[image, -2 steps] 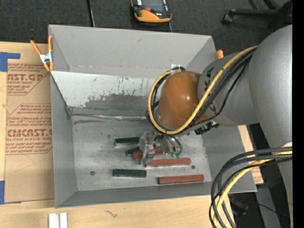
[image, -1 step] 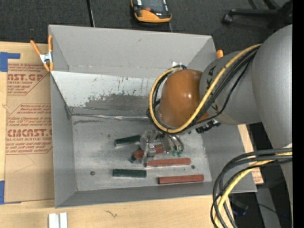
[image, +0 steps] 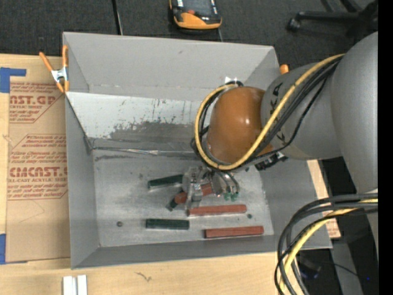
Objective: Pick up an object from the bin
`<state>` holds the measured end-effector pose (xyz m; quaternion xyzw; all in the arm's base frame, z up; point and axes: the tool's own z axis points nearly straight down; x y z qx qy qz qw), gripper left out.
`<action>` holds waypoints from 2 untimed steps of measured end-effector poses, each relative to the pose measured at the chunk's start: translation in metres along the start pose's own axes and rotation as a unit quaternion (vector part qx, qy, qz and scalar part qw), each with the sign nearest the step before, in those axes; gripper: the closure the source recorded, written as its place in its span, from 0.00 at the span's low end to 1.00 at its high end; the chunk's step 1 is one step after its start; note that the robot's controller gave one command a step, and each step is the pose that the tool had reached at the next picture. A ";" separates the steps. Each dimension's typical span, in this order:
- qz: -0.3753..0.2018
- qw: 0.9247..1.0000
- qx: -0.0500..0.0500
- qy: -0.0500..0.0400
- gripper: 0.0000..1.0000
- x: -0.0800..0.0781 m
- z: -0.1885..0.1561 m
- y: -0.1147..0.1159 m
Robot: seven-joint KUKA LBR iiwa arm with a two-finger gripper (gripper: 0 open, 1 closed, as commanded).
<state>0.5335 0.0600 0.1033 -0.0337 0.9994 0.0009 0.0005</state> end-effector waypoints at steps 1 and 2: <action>0.000 1.000 0.000 -0.001 1.00 0.000 -0.005 0.000; 0.000 1.000 0.000 0.003 1.00 0.001 -0.011 0.000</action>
Offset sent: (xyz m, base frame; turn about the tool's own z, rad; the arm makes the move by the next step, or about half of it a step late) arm 0.0001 0.0001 0.0711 0.0000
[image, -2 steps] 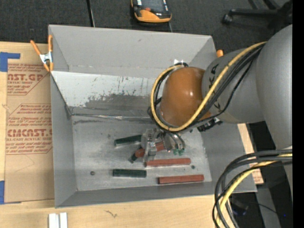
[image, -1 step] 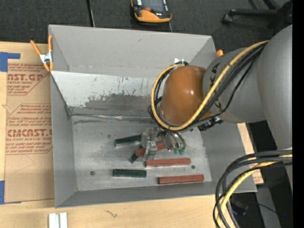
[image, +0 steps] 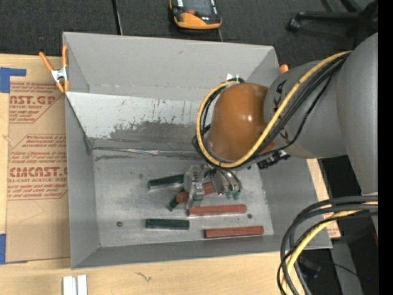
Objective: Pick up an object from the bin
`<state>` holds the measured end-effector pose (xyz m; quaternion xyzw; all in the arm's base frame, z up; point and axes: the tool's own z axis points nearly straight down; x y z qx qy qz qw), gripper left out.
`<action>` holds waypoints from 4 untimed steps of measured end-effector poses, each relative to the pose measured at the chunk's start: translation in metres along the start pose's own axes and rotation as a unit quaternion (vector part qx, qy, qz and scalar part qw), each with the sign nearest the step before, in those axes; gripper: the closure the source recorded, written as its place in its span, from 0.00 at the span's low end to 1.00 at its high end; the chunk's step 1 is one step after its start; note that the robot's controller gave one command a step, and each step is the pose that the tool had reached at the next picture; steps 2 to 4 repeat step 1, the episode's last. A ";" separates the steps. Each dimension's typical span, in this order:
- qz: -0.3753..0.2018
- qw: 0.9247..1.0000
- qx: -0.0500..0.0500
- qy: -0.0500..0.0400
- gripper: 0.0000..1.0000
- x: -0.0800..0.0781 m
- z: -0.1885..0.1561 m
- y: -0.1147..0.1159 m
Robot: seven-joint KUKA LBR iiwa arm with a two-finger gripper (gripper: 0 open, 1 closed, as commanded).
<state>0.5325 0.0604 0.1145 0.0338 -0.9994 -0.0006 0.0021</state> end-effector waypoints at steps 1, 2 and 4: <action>0.000 1.000 0.000 0.001 1.00 0.001 -0.019 0.000; 0.000 1.000 0.000 0.001 1.00 0.001 -0.019 0.000; 0.000 1.000 0.000 0.001 1.00 0.001 -0.019 0.000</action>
Offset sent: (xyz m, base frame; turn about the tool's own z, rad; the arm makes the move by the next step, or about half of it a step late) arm 0.0000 0.0000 0.0150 0.0000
